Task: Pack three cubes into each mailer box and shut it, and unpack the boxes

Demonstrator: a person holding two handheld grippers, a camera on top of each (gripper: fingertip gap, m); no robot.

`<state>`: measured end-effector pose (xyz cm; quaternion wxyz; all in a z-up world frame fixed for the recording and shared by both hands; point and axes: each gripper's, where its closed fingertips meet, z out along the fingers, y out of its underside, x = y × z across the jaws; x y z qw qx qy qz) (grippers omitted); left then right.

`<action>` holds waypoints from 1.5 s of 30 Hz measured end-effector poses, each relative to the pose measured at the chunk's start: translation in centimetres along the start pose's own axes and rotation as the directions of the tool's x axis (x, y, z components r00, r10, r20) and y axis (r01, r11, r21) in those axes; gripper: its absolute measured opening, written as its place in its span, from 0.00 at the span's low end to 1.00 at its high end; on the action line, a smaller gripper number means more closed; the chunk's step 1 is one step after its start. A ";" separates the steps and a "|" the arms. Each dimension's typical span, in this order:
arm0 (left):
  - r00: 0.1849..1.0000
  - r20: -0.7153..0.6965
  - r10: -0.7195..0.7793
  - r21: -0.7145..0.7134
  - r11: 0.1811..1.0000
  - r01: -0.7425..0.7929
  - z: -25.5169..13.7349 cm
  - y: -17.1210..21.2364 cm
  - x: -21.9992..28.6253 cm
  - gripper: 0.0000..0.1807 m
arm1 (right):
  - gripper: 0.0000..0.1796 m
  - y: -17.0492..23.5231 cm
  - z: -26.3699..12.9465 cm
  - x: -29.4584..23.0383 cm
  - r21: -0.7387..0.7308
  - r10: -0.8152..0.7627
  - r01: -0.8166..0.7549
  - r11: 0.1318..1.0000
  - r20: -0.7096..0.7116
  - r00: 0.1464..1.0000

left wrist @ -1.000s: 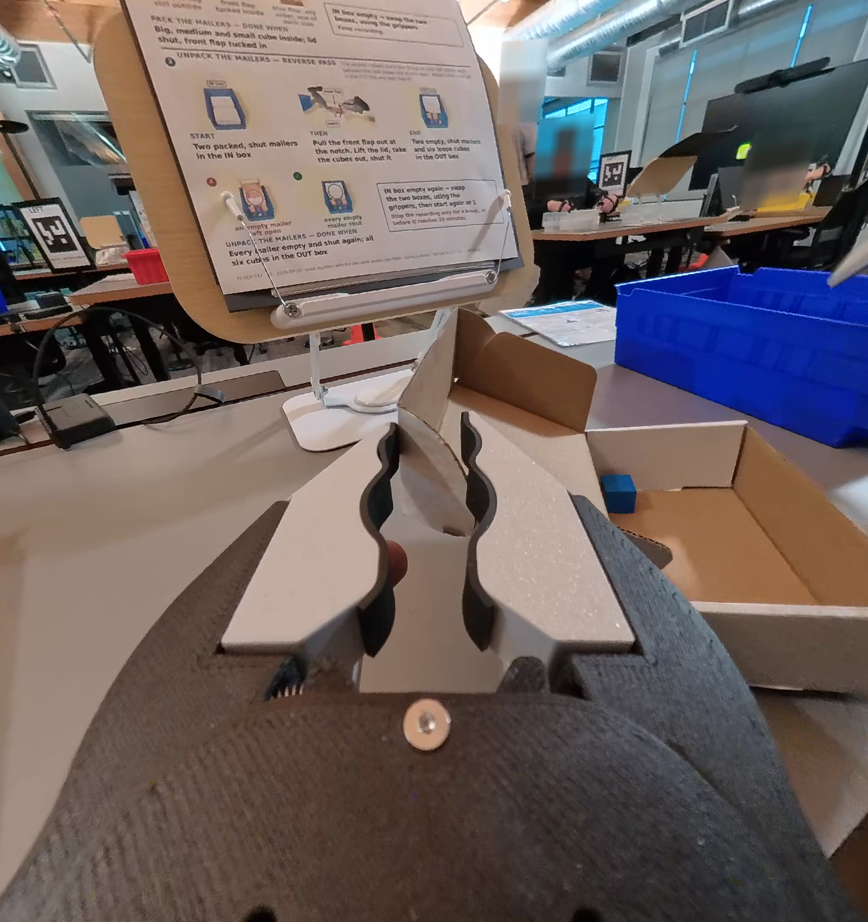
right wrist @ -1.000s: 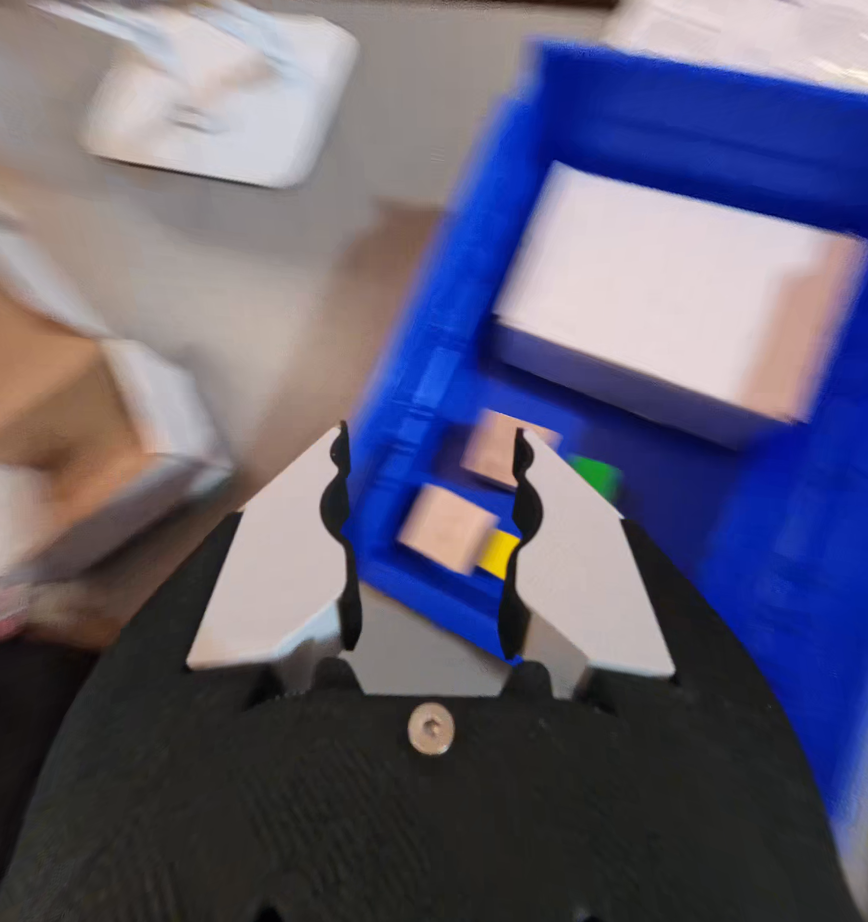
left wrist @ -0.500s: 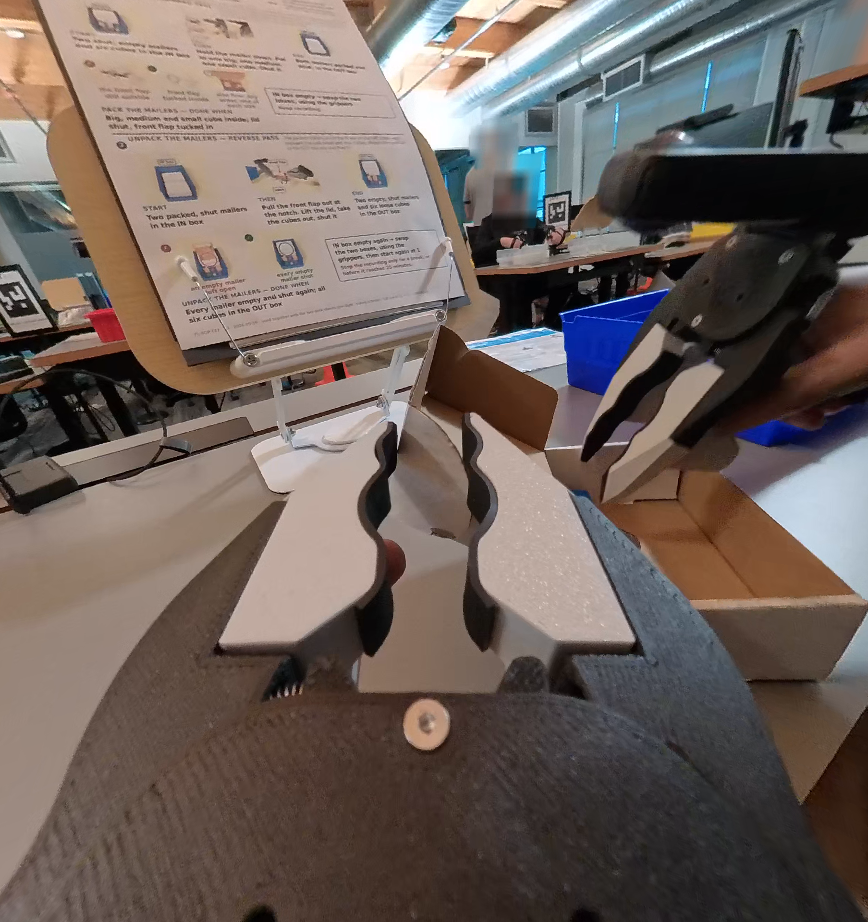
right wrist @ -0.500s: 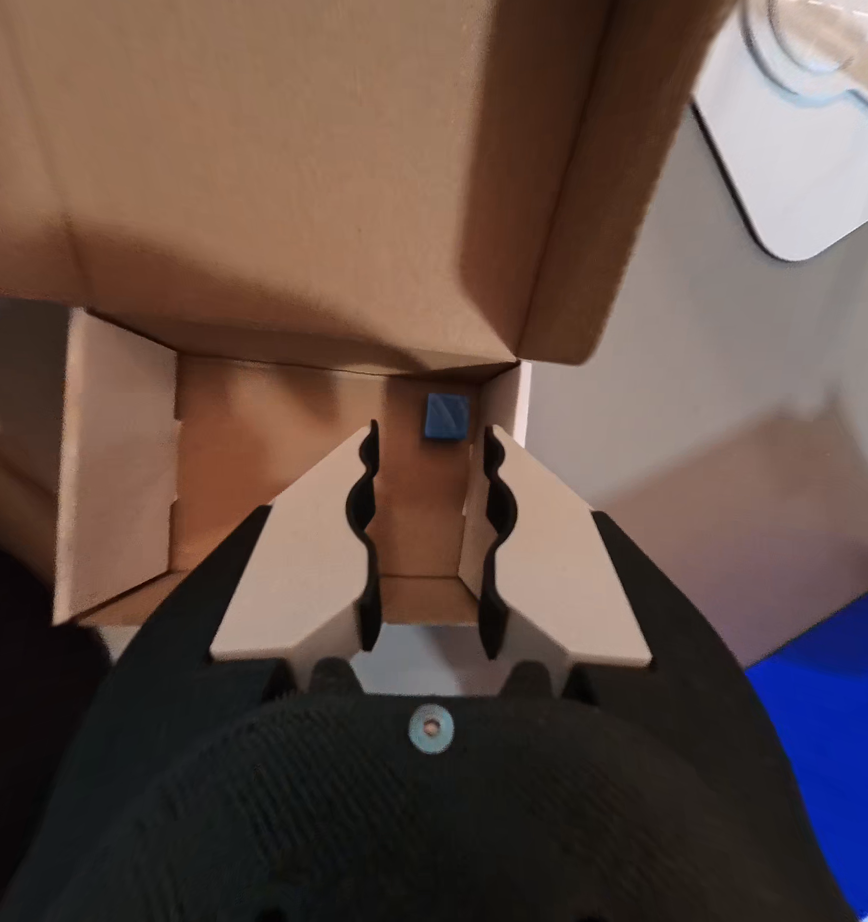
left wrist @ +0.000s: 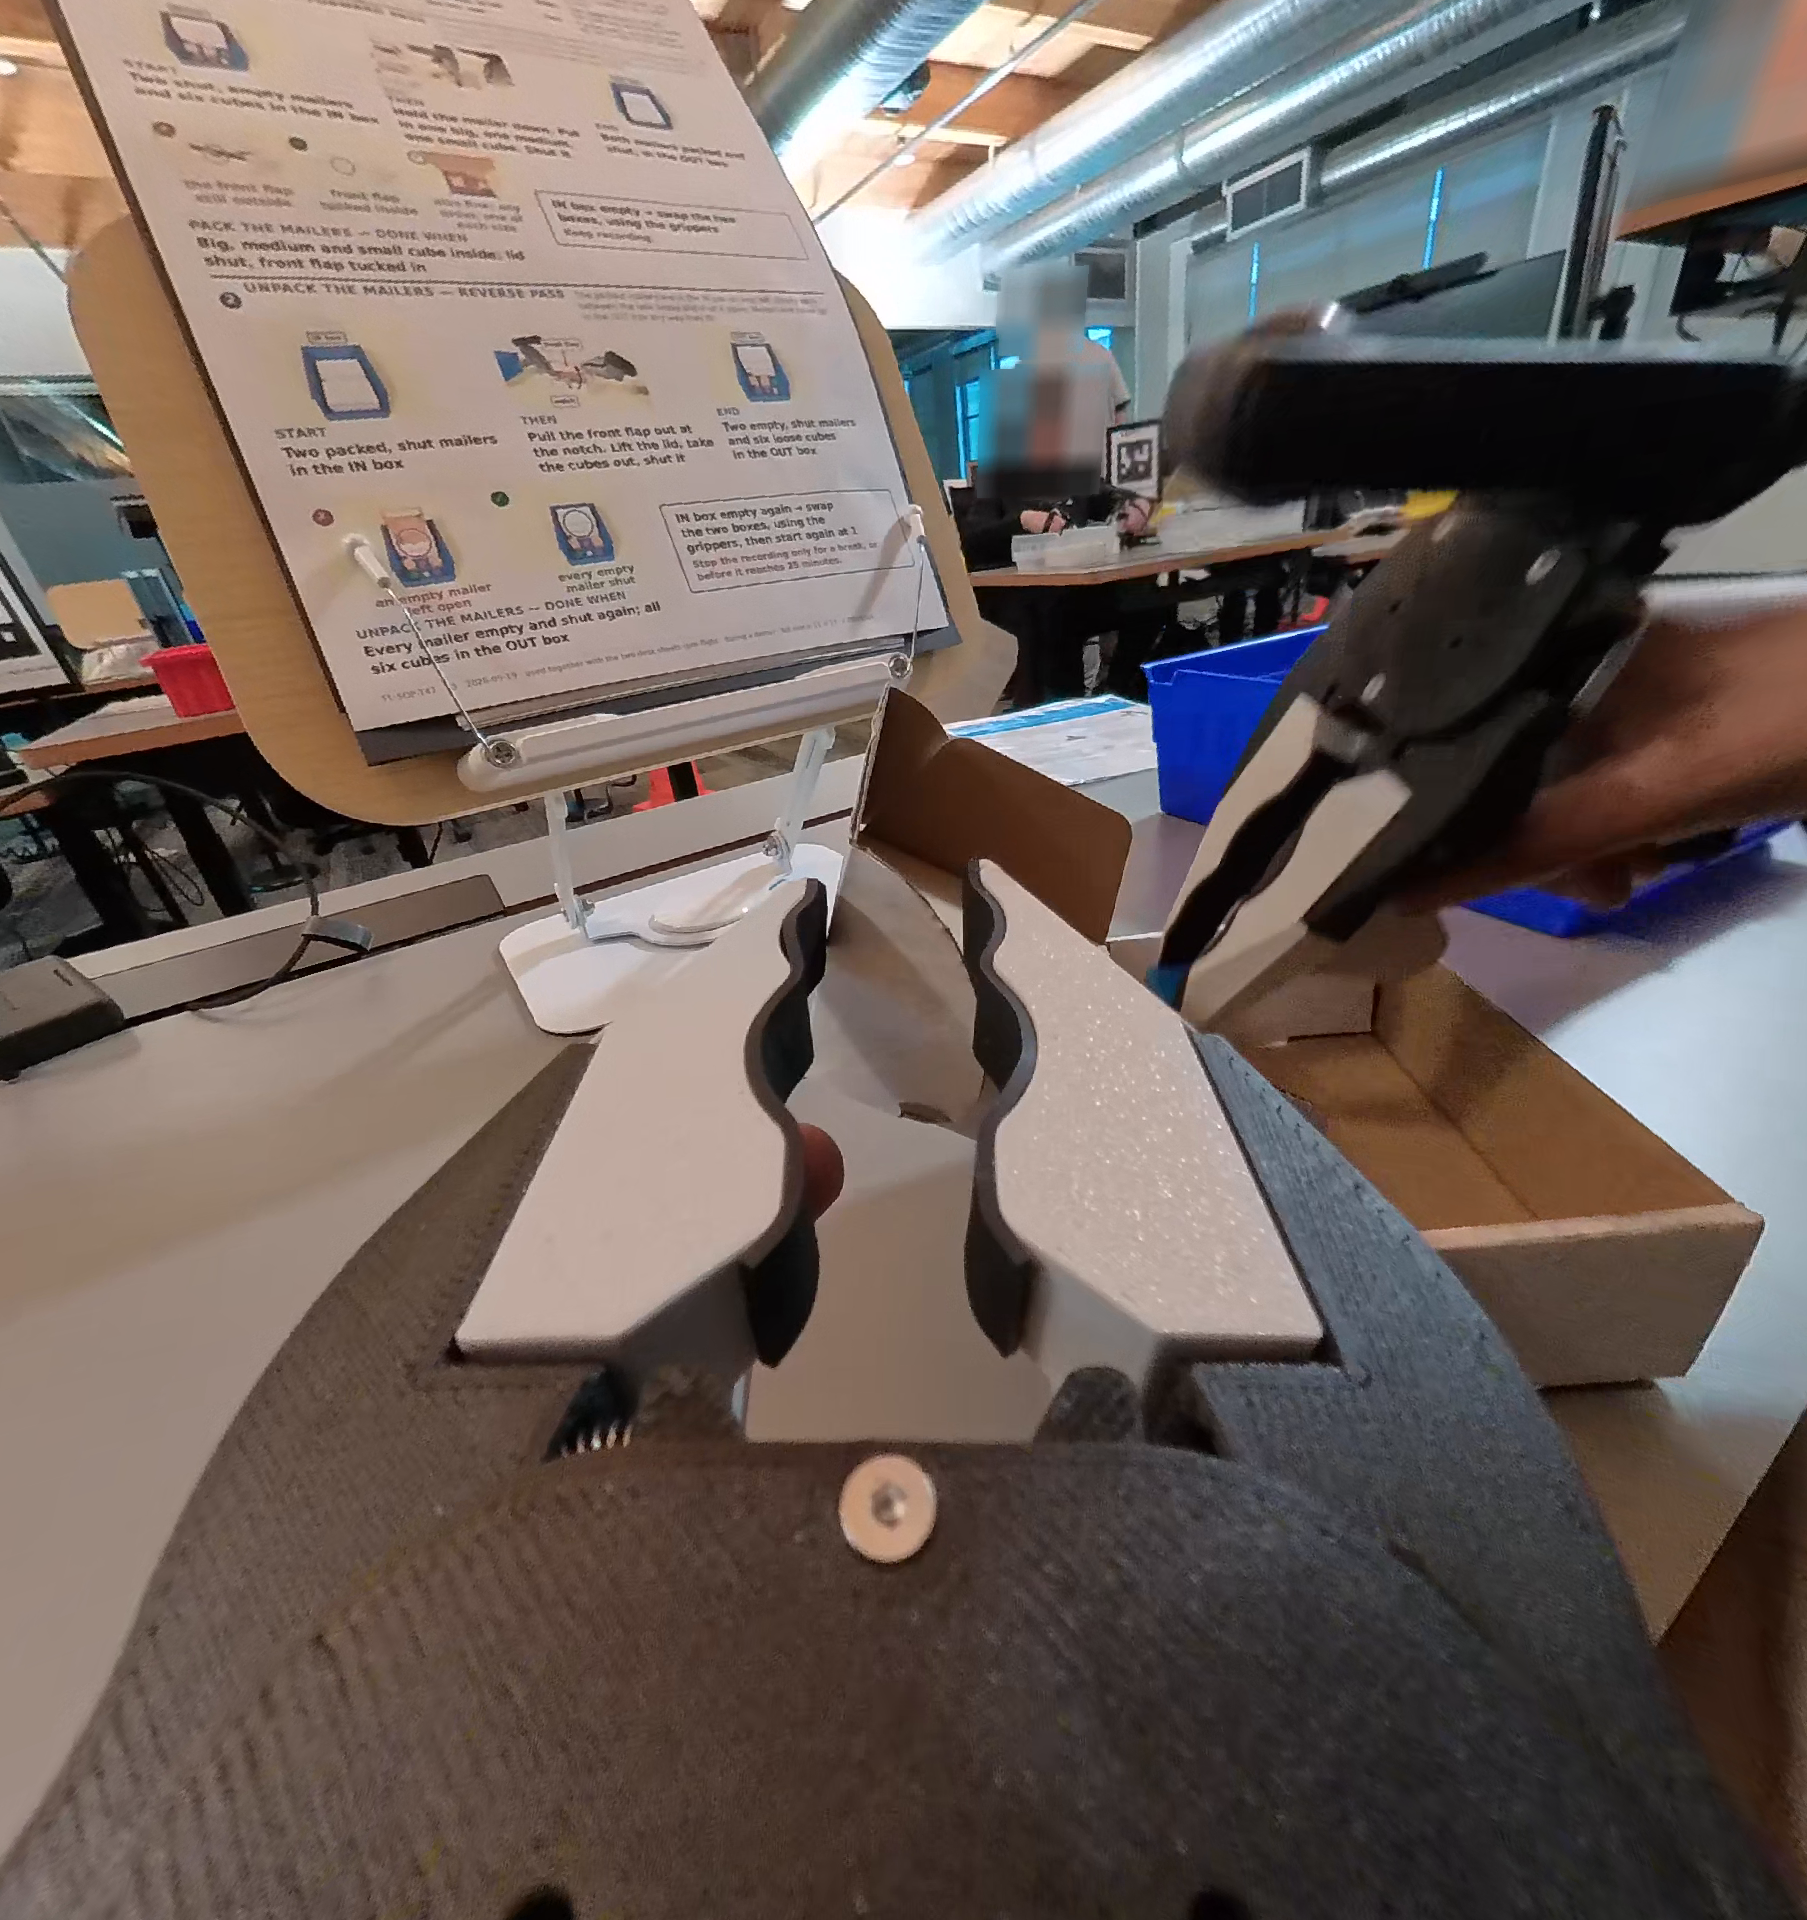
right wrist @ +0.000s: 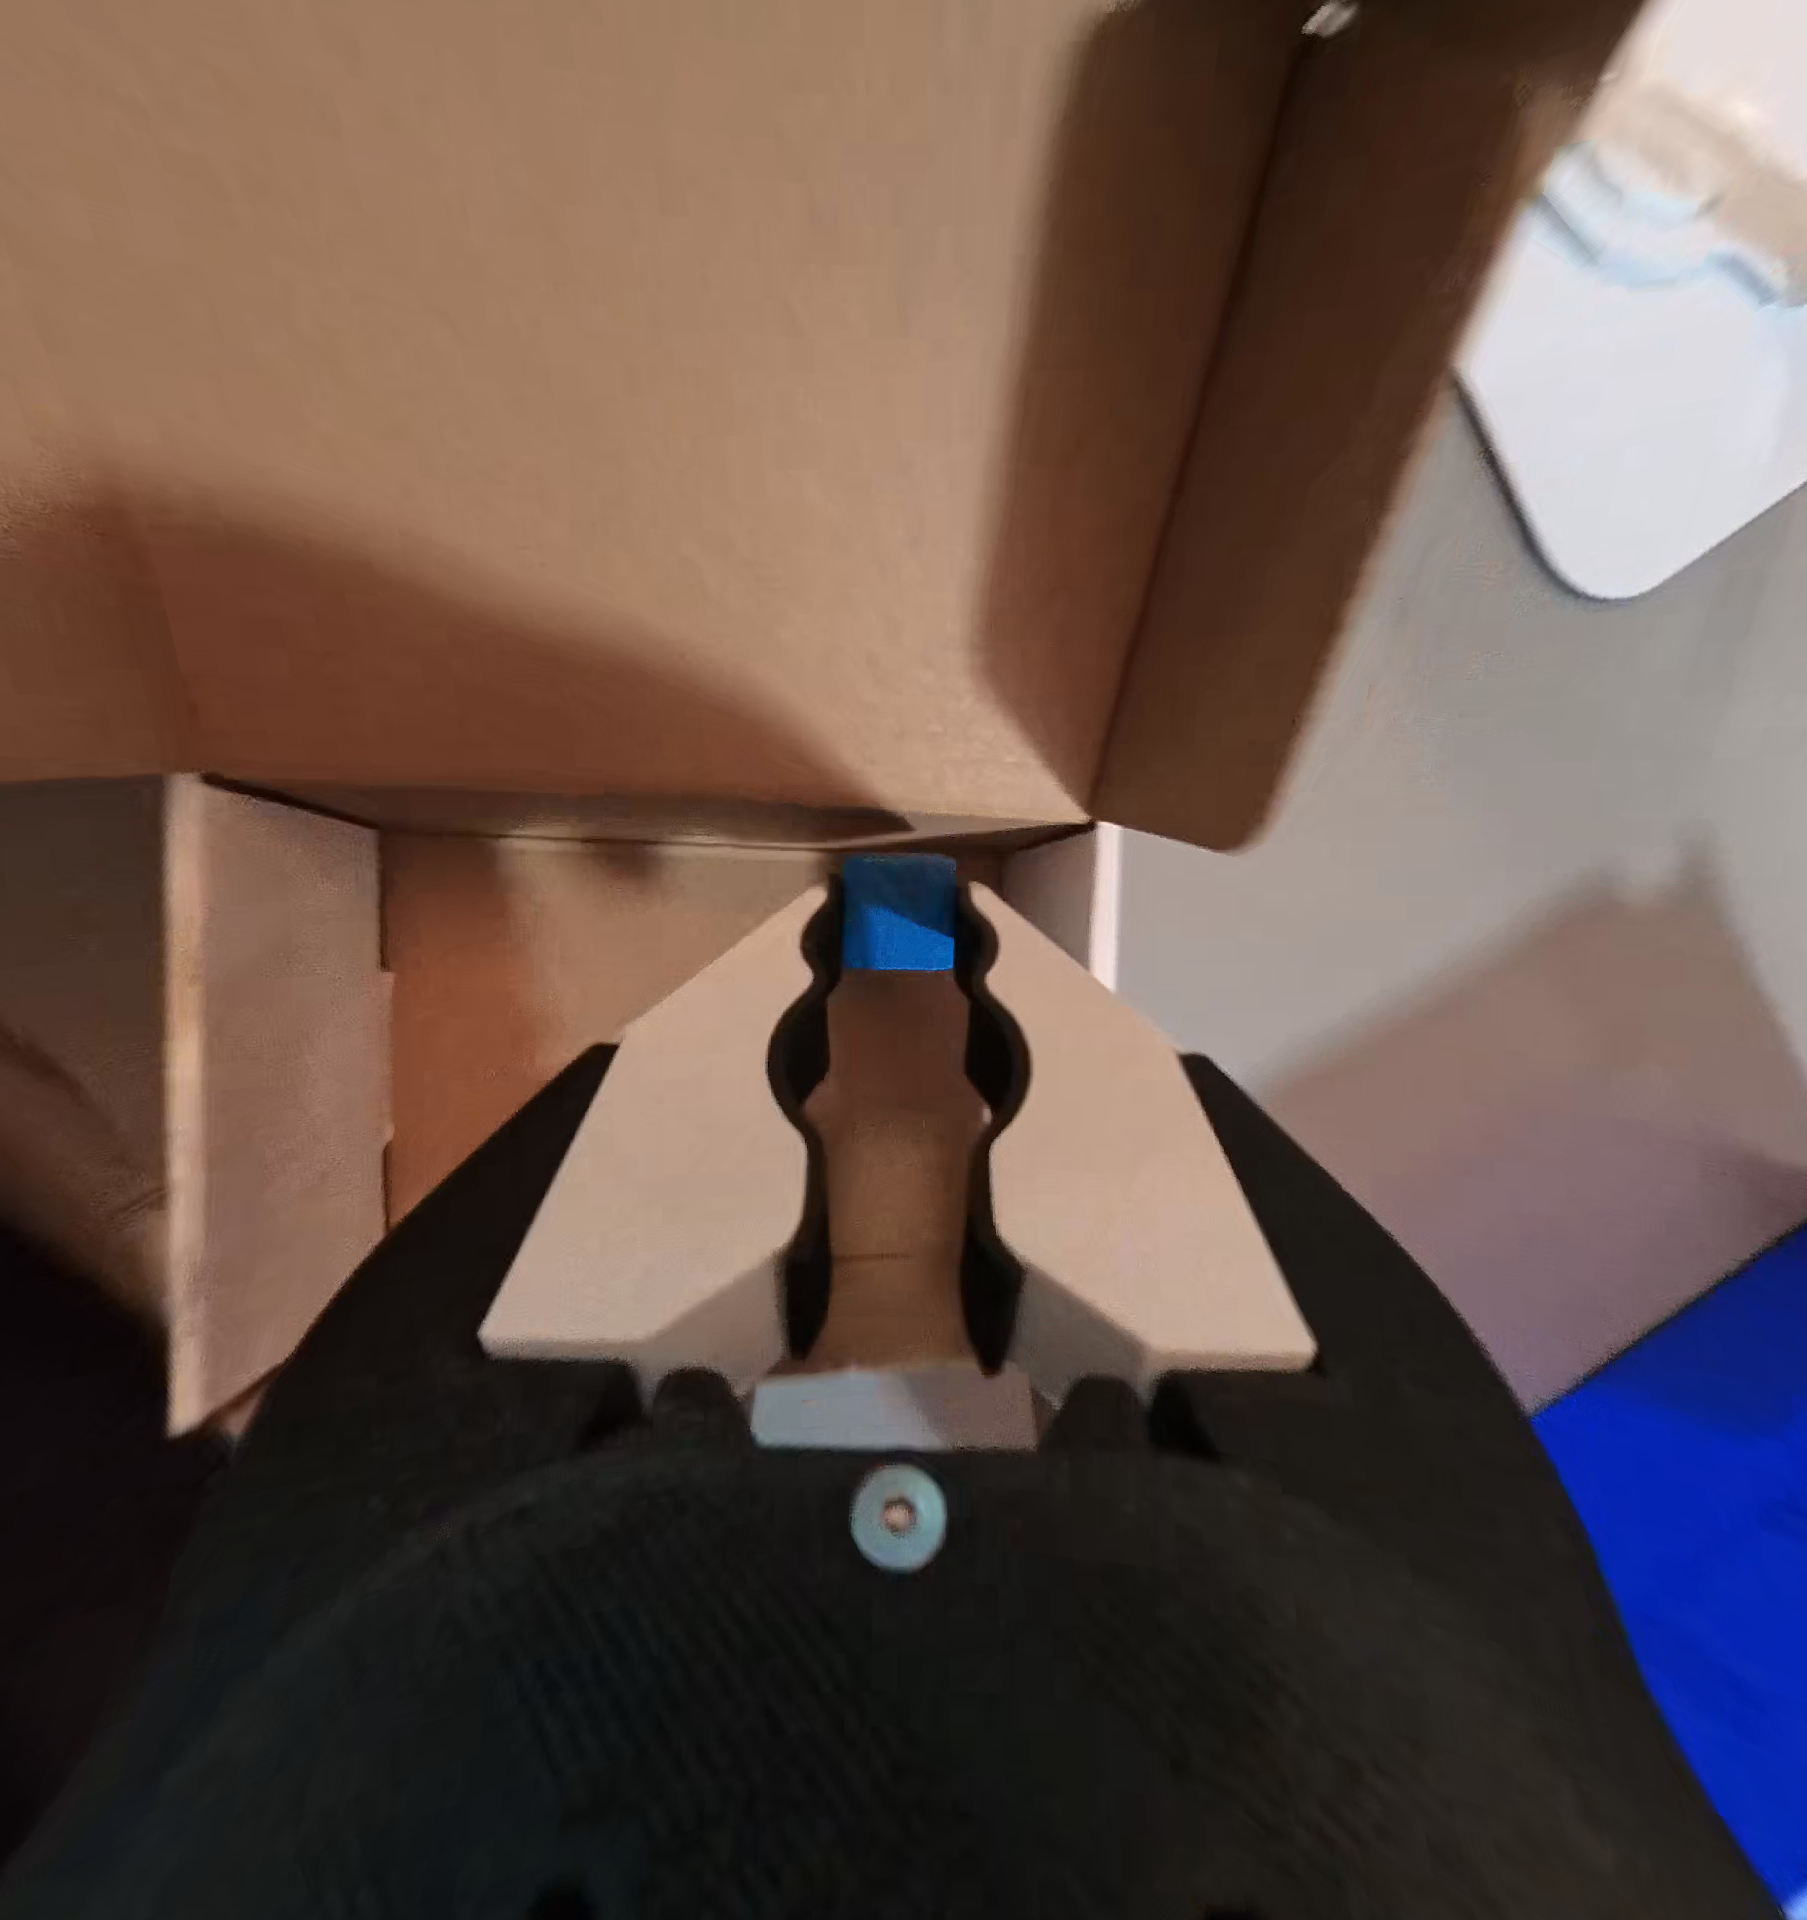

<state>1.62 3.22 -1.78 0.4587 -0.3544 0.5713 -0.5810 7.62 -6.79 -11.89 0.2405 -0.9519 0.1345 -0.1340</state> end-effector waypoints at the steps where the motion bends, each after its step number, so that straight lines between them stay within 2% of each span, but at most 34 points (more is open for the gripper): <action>1: 1.000 0.001 0.000 -0.001 1.000 0.000 0.0 0.0 0.0 0.13 | 0.11 -0.3 -1.2 0.3 0.026 0.007 -0.007 1.000 -0.003 1.000; 3: 1.000 0.002 0.003 -0.002 1.000 -0.003 0.0 0.0 -0.1 0.13 | 0.11 -0.3 -4.3 2.0 0.071 0.031 -0.028 0.997 -0.044 0.999; 6: 1.000 0.002 0.006 -0.002 1.000 -0.006 0.0 0.0 -0.1 0.13 | 0.11 1.4 -9.9 7.4 0.125 0.111 -0.089 0.988 -0.186 0.976; 8: 1.000 0.001 0.006 -0.003 1.000 -0.006 0.0 0.1 0.0 0.13 | 0.11 4.4 -13.0 11.9 0.123 0.179 -0.149 0.981 -0.293 0.939; 11: 1.000 0.000 0.007 -0.004 1.000 -0.007 0.1 0.0 0.1 0.13 | 0.11 12.1 -15.0 18.8 0.007 0.227 -0.249 0.969 -0.431 0.873; 15: 1.000 0.004 0.011 -0.005 1.000 -0.011 0.1 0.0 0.2 0.13 | 0.11 23.1 -13.4 23.3 -0.241 0.243 -0.374 0.895 -0.439 0.865; 17: 1.000 0.010 0.018 -0.007 1.000 -0.018 0.2 0.0 0.2 0.13 | 0.12 25.7 -12.0 23.9 -0.291 0.252 -0.405 0.867 -0.443 0.860; 23: 0.999 0.023 0.037 -0.013 0.999 -0.037 0.3 0.0 0.1 0.13 | 0.11 28.0 -9.9 24.6 -0.231 0.449 -0.603 0.764 -0.480 0.754; 28: 0.999 0.021 0.040 -0.018 0.999 -0.040 0.1 0.2 0.0 0.13 | 0.11 29.2 -9.3 24.8 -0.220 0.498 -0.657 0.721 -0.494 0.712; 34: 0.999 0.018 0.040 -0.016 0.999 -0.039 0.0 0.2 0.0 0.13 | 0.25 29.1 -9.5 24.5 -0.158 0.575 -0.705 0.692 -0.469 0.670; 37: 0.999 0.017 0.044 -0.015 0.999 -0.044 0.0 0.2 0.0 0.13 | 0.25 26.8 -11.9 25.3 -0.071 0.541 -0.662 0.746 -0.515 0.665; 41: 0.999 0.017 0.039 -0.012 0.999 -0.039 0.1 0.2 0.0 0.13 | 0.27 18.7 -14.4 23.5 0.136 0.520 -0.517 0.845 -0.435 0.735; 45: 0.999 0.013 0.029 -0.007 1.000 -0.029 0.1 0.1 0.1 0.13 | 0.28 9.0 -14.1 15.2 0.323 0.413 -0.344 0.882 -0.176 0.894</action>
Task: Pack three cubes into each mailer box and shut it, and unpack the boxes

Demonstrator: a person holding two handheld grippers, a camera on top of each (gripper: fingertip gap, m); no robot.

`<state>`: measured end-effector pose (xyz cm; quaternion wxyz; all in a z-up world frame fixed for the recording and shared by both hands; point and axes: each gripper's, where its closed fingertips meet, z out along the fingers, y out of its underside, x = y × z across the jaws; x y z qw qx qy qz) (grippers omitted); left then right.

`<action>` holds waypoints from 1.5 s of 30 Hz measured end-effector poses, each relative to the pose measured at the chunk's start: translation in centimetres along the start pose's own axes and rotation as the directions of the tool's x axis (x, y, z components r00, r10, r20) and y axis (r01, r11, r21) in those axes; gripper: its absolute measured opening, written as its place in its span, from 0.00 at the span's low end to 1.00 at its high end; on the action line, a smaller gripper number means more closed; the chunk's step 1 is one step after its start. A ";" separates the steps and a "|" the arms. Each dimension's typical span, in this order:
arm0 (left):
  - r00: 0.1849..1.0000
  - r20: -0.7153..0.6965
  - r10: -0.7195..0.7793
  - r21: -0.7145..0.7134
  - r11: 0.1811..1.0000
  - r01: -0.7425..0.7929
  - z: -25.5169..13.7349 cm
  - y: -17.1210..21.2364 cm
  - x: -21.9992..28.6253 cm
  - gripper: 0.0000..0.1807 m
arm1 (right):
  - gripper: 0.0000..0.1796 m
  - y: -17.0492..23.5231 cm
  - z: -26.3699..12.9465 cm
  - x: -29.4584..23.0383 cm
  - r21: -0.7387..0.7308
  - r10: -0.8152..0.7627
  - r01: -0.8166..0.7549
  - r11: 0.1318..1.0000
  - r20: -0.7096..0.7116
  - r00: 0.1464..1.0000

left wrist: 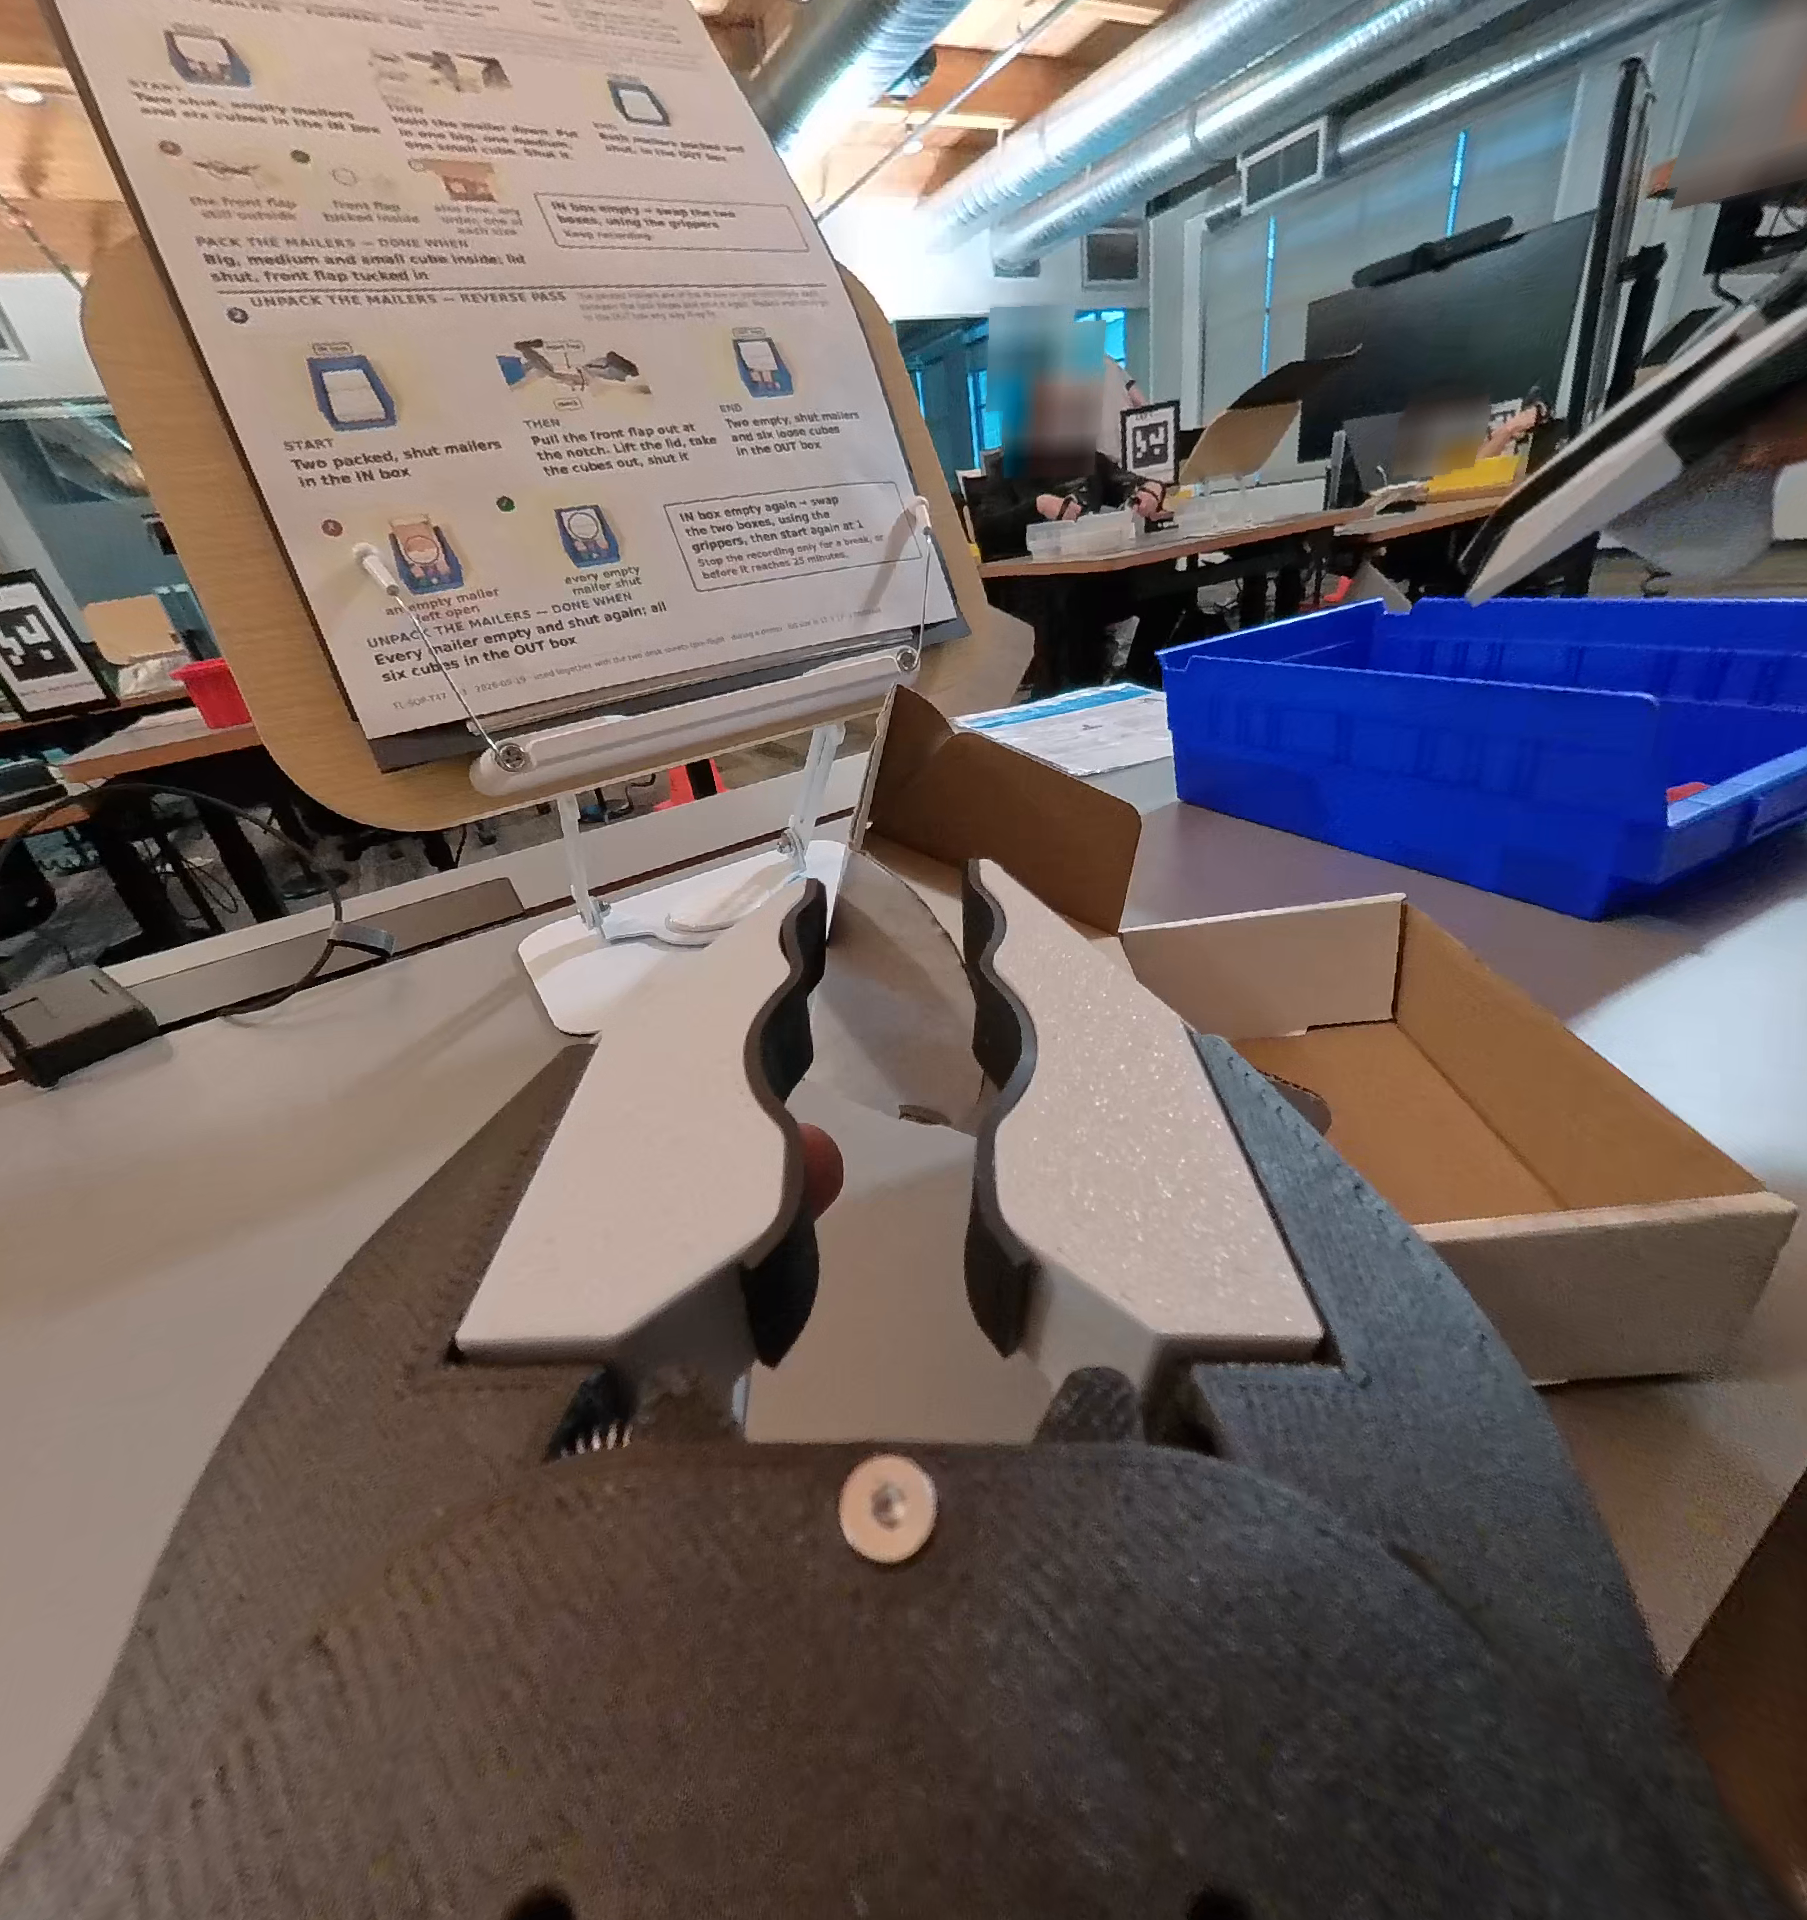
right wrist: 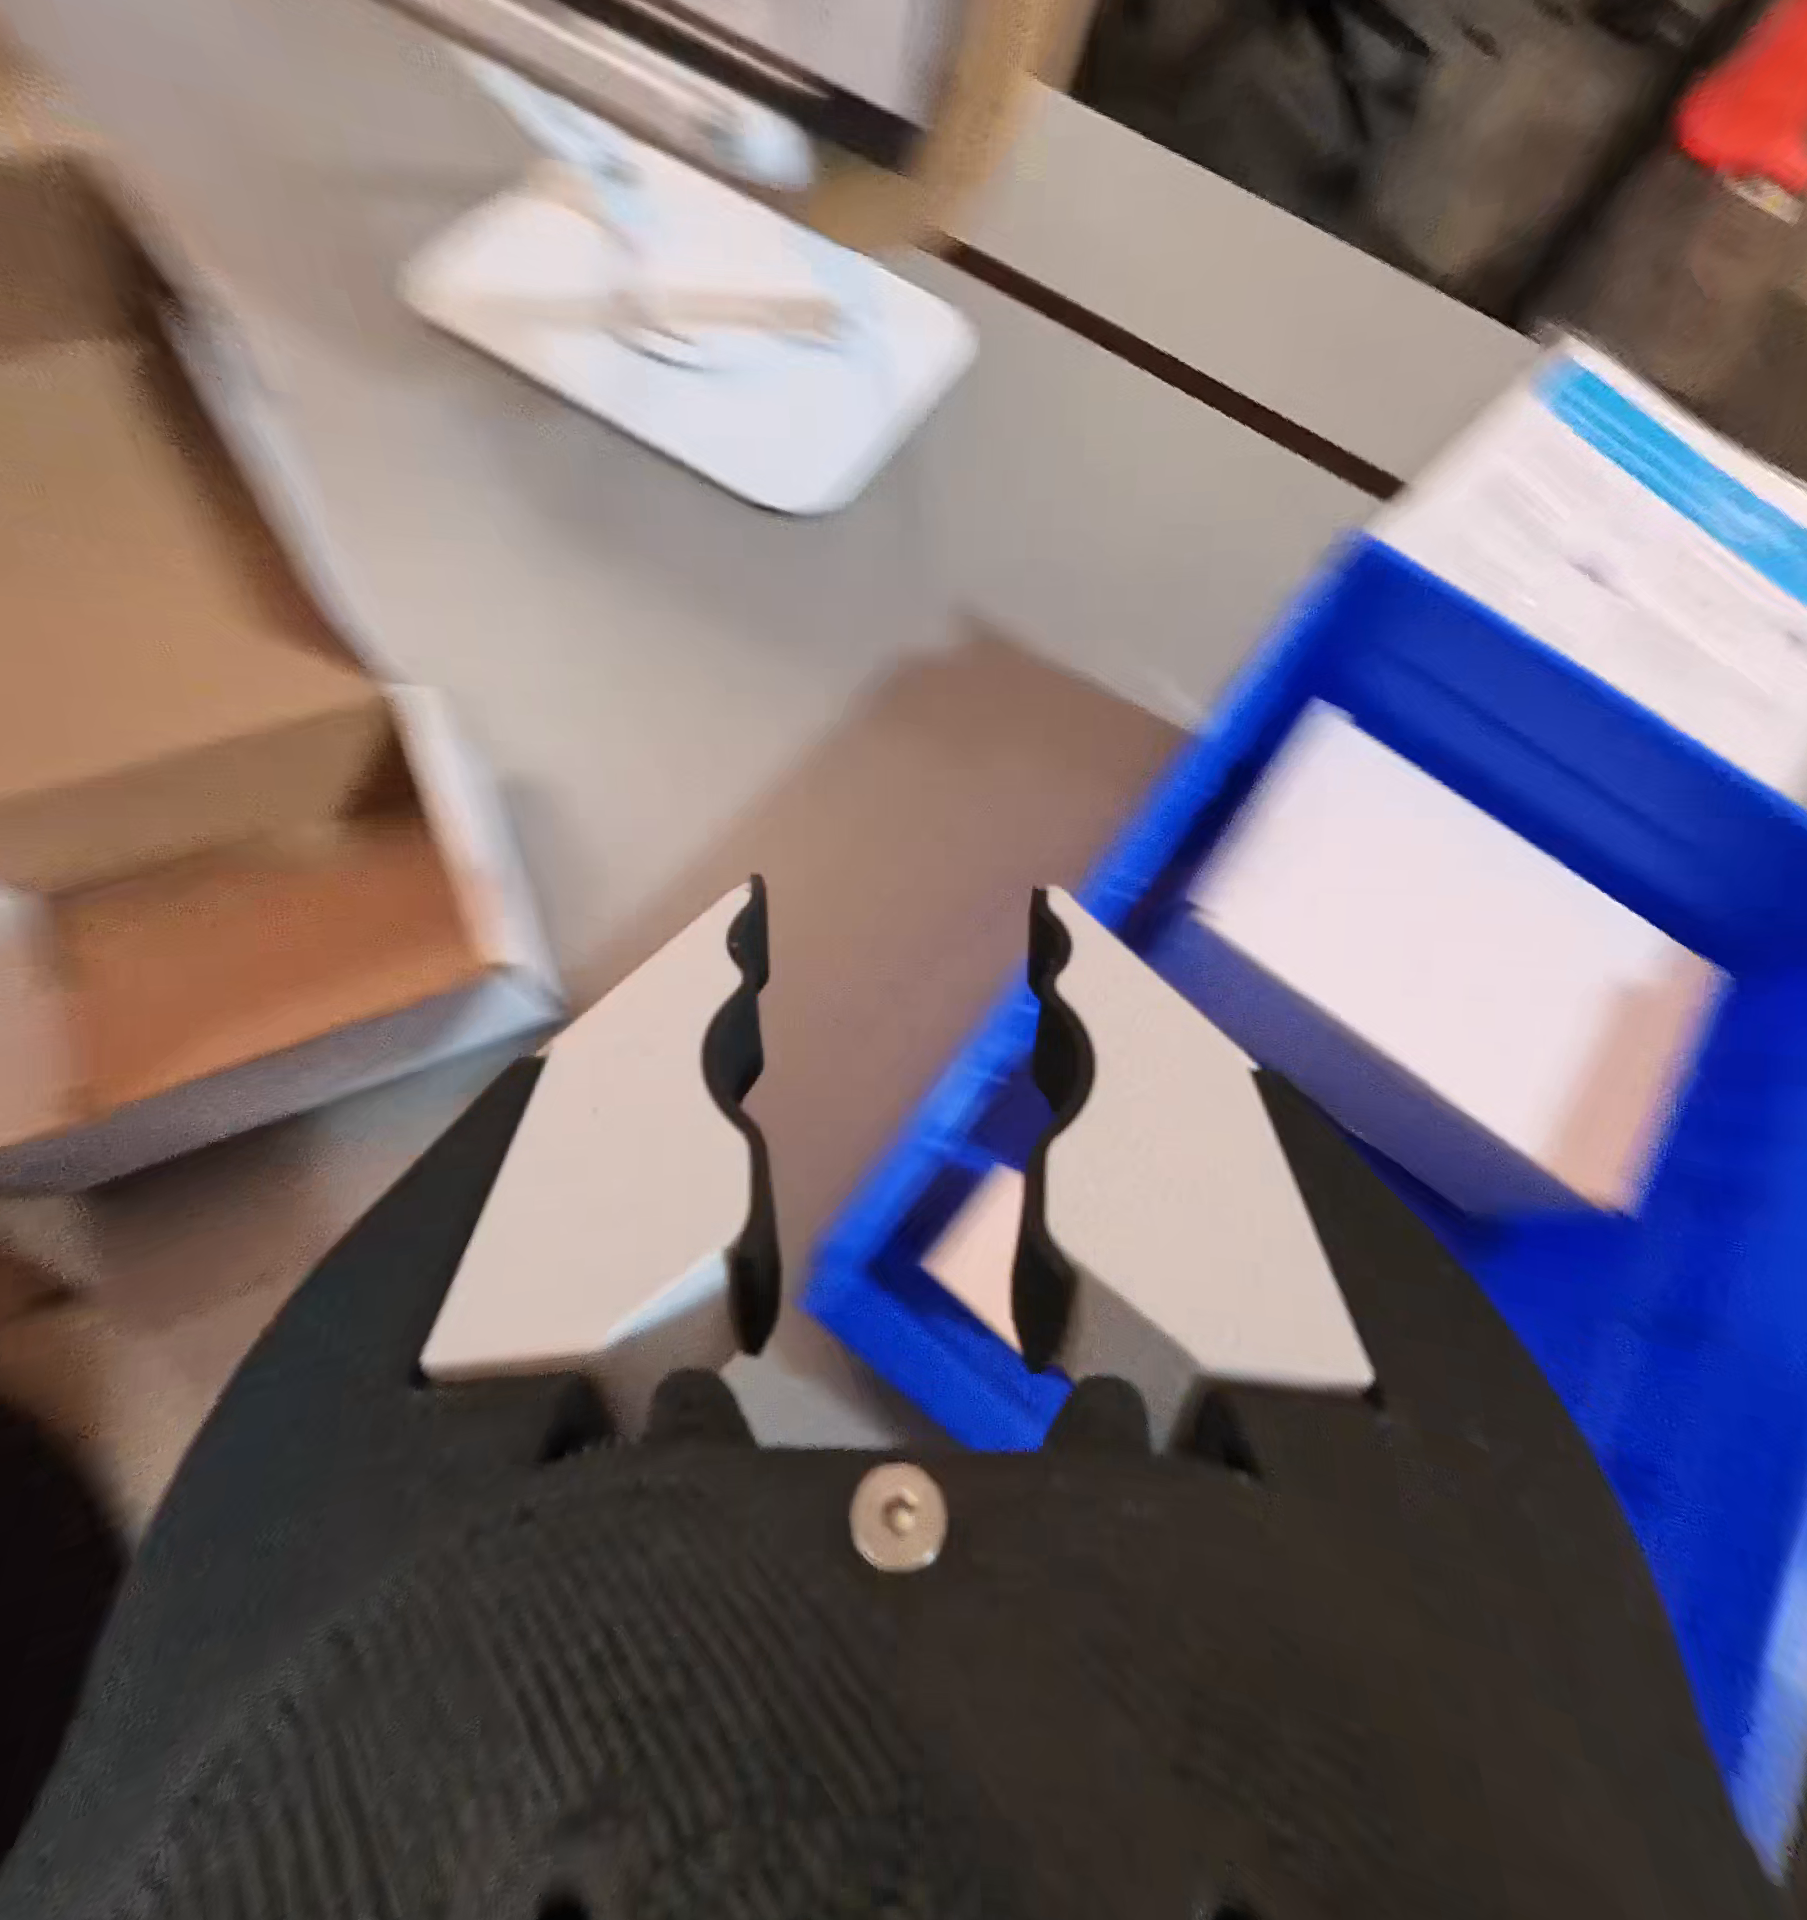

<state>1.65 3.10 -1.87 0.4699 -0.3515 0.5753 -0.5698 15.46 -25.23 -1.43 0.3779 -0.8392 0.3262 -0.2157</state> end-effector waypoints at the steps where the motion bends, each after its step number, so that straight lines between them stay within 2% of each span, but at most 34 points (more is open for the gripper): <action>1: 1.000 -0.002 0.000 0.001 1.000 0.000 0.0 0.0 0.0 0.13 | 0.28 -0.5 0.1 -3.1 0.033 -0.028 0.026 0.999 0.074 0.997; 4: 1.000 -0.018 0.019 0.007 1.000 -0.019 -0.1 -0.1 0.2 0.14 | 0.28 0.0 0.9 -11.2 0.079 -0.139 0.124 0.989 0.218 0.966; 8: 0.997 -0.074 -0.038 0.037 0.998 0.041 -0.5 -0.5 0.2 0.15 | 0.26 1.5 1.9 -17.4 0.183 -0.294 0.253 0.950 0.258 0.920; 11: 0.985 -0.108 -0.132 0.036 0.990 0.136 -0.5 -0.4 0.1 0.16 | 0.28 2.9 1.5 -21.3 0.264 -0.287 0.193 0.945 0.389 0.875; 14: 0.984 -0.129 -0.120 0.046 0.991 0.126 -0.6 -0.6 0.4 0.16 | 0.30 4.2 0.7 -22.8 0.293 -0.277 0.151 0.944 0.459 0.844; 19: 0.958 -0.231 -0.173 0.043 0.981 0.187 -0.7 -0.8 1.7 0.23 | 0.35 6.6 1.6 -23.7 0.258 -0.285 0.172 0.951 0.513 0.809; 23: 0.927 -0.300 -0.226 -0.016 0.973 0.232 -0.9 0.0 2.2 0.36 | 0.34 6.4 1.6 -23.9 0.275 -0.305 0.184 0.944 0.506 0.807; 26: 0.912 -0.315 -0.264 -0.007 0.961 0.276 -1.2 -0.3 1.6 0.40 | 0.34 6.4 1.4 -23.9 0.294 -0.338 0.215 0.931 0.479 0.810; 29: 0.865 -0.368 -0.341 -0.041 0.935 0.351 -1.4 -0.1 1.7 0.42 | 0.33 6.3 1.4 -24.0 0.305 -0.354 0.228 0.925 0.470 0.808; 31: 0.852 -0.390 -0.349 -0.078 0.934 0.347 -1.3 0.5 2.0 0.41 | 0.32 6.3 1.5 -24.0 0.305 -0.349 0.220 0.926 0.477 0.807; 37: 0.894 -0.385 -0.228 -0.055 0.973 0.224 -0.9 0.8 3.7 0.35 | 0.31 6.4 1.6 -23.7 0.300 -0.328 0.197 0.933 0.488 0.809; 41: 0.917 -0.369 -0.148 -0.021 0.988 0.151 -0.7 0.5 4.4 0.34 | 0.30 6.2 1.2 -23.6 0.251 -0.204 0.063 0.966 0.590 0.781; 45: 0.928 -0.355 -0.115 -0.007 0.993 0.121 -0.7 0.4 4.6 0.34 | 0.31 4.3 0.6 -20.8 0.275 -0.087 -0.103 0.956 0.598 0.797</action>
